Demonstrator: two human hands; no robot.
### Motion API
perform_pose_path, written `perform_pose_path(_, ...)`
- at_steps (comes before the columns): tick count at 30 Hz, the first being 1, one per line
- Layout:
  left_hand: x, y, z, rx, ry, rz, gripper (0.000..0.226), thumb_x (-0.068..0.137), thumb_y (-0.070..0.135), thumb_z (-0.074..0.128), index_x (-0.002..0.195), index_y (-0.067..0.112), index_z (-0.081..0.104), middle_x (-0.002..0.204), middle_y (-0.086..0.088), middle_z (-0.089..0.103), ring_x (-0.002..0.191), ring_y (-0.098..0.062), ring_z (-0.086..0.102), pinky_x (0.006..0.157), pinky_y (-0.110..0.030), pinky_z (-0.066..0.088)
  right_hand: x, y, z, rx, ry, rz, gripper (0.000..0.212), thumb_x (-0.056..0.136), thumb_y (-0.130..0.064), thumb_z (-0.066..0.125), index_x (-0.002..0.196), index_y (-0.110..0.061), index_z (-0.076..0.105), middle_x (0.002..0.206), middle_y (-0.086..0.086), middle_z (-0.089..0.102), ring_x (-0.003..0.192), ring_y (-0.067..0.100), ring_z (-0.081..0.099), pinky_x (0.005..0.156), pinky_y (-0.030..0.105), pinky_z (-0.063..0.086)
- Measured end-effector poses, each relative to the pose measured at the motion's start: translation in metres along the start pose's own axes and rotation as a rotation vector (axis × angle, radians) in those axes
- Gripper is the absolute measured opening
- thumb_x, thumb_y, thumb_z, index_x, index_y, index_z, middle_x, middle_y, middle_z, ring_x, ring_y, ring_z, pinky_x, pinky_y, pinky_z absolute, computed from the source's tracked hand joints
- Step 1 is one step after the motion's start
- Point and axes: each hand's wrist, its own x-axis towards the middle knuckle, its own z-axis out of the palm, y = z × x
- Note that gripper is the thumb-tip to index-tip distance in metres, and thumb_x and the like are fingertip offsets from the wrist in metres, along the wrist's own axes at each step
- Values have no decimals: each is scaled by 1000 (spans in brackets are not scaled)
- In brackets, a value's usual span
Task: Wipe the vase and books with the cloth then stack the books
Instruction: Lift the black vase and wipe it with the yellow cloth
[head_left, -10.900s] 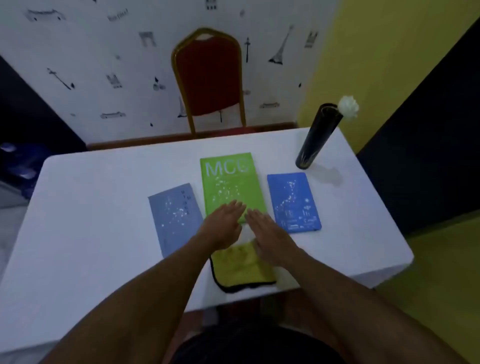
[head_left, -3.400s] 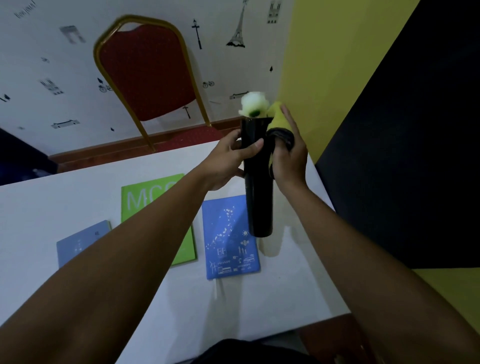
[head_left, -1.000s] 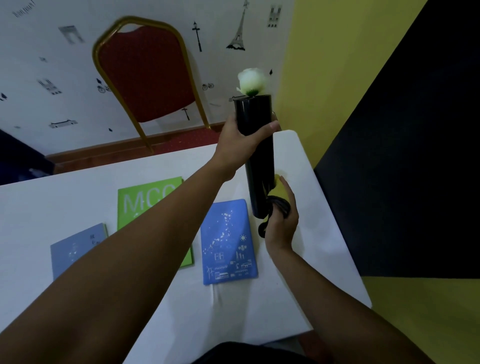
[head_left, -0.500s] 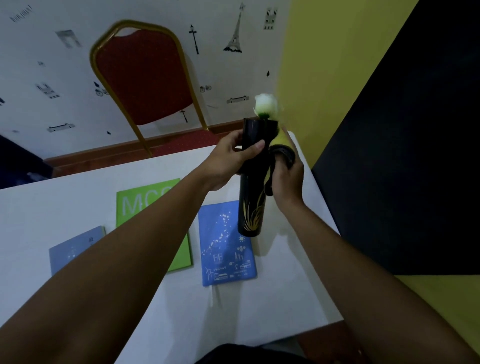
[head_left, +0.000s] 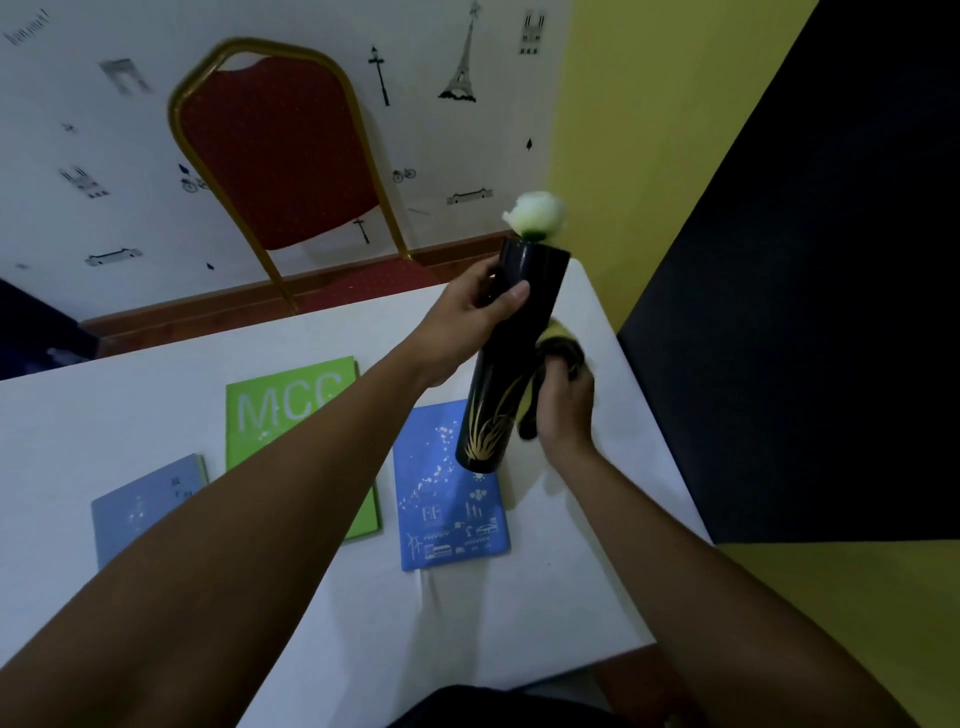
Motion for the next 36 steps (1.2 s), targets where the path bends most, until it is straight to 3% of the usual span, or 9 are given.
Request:
perform_pose_path(4, 2, -3, 1, 140, -77, 27, 59, 100, 26, 60, 153, 15, 39, 142, -9, 60, 130, -20, 60, 112, -44, 49, 23, -23, 0, -7, 2, -81, 44, 99, -24, 47, 142, -21, 57, 134, 2, 66, 120, 16, 64, 96, 27, 53)
perform_pose_path(8, 8, 4, 2, 98, -23, 40, 56, 102, 25, 58, 152, 10, 39, 142, -12, 59, 130, -24, 60, 112, -48, 48, 7, 2, -5, -18, -48, -112, 51, 103, -7, 45, 151, -23, 48, 141, -4, 59, 123, 7, 58, 90, 5, 46)
perform_pose_path(11, 14, 6, 2, 16, 56, 52, 43, 106, 20, 54, 146, 6, 45, 140, -13, 62, 129, -24, 61, 112, -50, 47, -10, 30, -14, 44, -26, -20, 47, 106, -7, 43, 149, -22, 51, 141, -3, 60, 127, 11, 57, 87, 3, 47)
perform_pose_path(14, 15, 5, 8, -7, 67, 66, 43, 106, 22, 54, 145, 6, 44, 140, -12, 62, 129, -24, 61, 113, -50, 46, -4, 46, -19, 214, 23, 243, 38, 102, -23, 52, 138, -18, 61, 129, 6, 68, 116, 29, 66, 86, 37, 64)
perform_pose_path(16, 14, 2, 19, -30, 57, 67, 50, 102, 28, 58, 146, 8, 43, 140, -12, 61, 130, -24, 60, 114, -51, 46, 0, 46, -23, 270, 98, 346, 45, 90, -37, 60, 130, -18, 65, 123, 8, 71, 110, 33, 69, 91, 57, 60)
perform_pose_path(25, 25, -10, 65, 216, -16, 106, 84, 85, 28, 85, 152, 24, 35, 137, 7, 56, 123, -7, 60, 89, -18, 56, -1, 47, -44, 216, 316, -43, 47, 94, -6, 52, 134, -27, 64, 135, -1, 66, 122, 9, 64, 94, 16, 55)
perform_pose_path(28, 38, -13, 75, 193, -17, 9, 86, 79, 23, 89, 149, 21, 38, 136, 0, 59, 117, -20, 65, 83, -25, 62, 5, 57, -62, 94, 286, -125, 58, 93, 7, 50, 141, -23, 60, 142, -3, 61, 125, 5, 60, 94, 12, 52)
perform_pose_path(31, 47, -25, 84, 267, -27, 22, 84, 79, 13, 88, 148, 16, 39, 139, -2, 57, 113, -15, 61, 75, -11, 56, 16, 75, -89, -97, 248, -137, 62, 92, 15, 53, 141, -22, 60, 143, -4, 57, 126, 6, 58, 93, 8, 50)
perform_pose_path(36, 60, -48, 100, 324, -13, 97, 82, 79, 9, 87, 146, 15, 41, 130, 6, 57, 114, -12, 56, 88, -15, 49, 24, 102, -135, -386, 87, -182, 63, 87, 17, 56, 141, -14, 61, 152, 4, 47, 139, 25, 49, 102, 15, 51)
